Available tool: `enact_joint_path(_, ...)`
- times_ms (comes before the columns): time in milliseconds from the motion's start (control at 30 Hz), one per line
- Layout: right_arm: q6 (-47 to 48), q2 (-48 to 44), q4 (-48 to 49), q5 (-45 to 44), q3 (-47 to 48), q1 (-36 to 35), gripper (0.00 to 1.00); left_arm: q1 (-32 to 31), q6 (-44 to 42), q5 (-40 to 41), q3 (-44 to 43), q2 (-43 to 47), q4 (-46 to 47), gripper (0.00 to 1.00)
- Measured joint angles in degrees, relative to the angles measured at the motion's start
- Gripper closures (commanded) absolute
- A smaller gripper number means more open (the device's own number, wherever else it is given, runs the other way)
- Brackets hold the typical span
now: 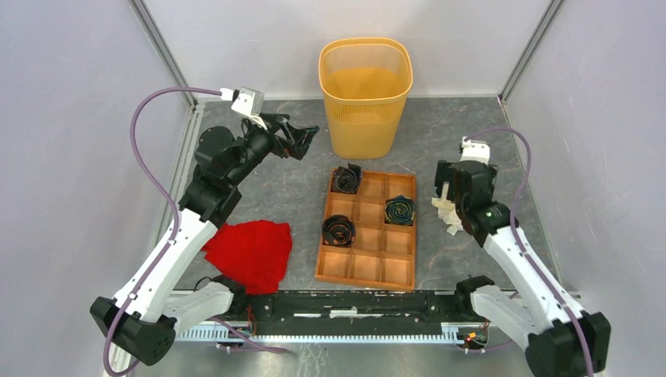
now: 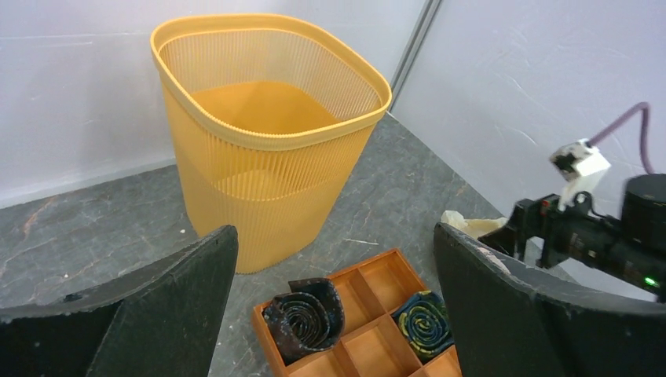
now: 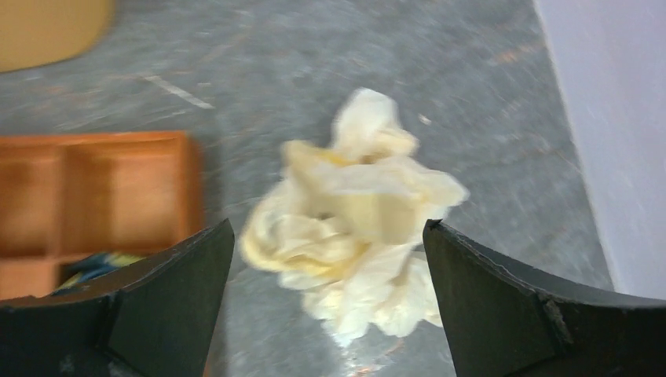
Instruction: Put the trash bags into the trash bin
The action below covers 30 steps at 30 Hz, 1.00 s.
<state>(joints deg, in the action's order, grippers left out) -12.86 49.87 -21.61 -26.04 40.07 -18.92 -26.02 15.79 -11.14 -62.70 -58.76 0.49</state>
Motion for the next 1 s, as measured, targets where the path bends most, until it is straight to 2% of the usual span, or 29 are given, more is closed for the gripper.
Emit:
enact_joint_path(167, -1.9, 6.12, -0.37, 0.48, 0.63, 10.21, 0.02, -0.09, 0.61, -0.02, 0.0, 1.44, 0.61, 0.0)
enact_joint_path(400, -2.36, 10.75, 1.42, -1.31, 2.14, 11.45, 0.04, -0.09, 2.89, -0.74, -0.02, 1.01, 1.16, 0.0)
enact_joint_path(433, -2.27, 11.69, 1.57, -1.88, 2.14, 11.5, 0.09, -0.11, 3.06, -0.98, -0.02, 0.79, 1.16, 0.0)
enact_joint_path(467, -2.12, 12.26, 1.81, -2.23, 2.12, 11.5, 0.21, -0.11, 3.08, -1.03, -0.02, 0.63, 1.16, 0.0)
enact_joint_path(600, 0.59, 14.91, 4.39, -2.23, 1.92, 11.52, 0.54, -0.11, 3.08, -0.98, -0.09, -0.5, 0.96, 0.0)
enact_joint_path(733, 3.8, 15.32, 8.39, -1.09, 0.13, 11.54, 0.98, -0.11, 3.08, -0.92, -0.35, -1.66, 0.42, 0.0)
enact_joint_path(900, 6.82, 14.1, 9.29, 3.04, 0.39, 11.34, 1.0, -0.11, 3.08, -0.83, -0.39, -3.08, -0.13, 0.0)
enact_joint_path(1000, 7.82, 9.79, 8.7, 7.61, 1.62, 11.13, 1.0, -0.11, 3.45, -0.96, -0.42, -3.96, -0.44, 0.0)
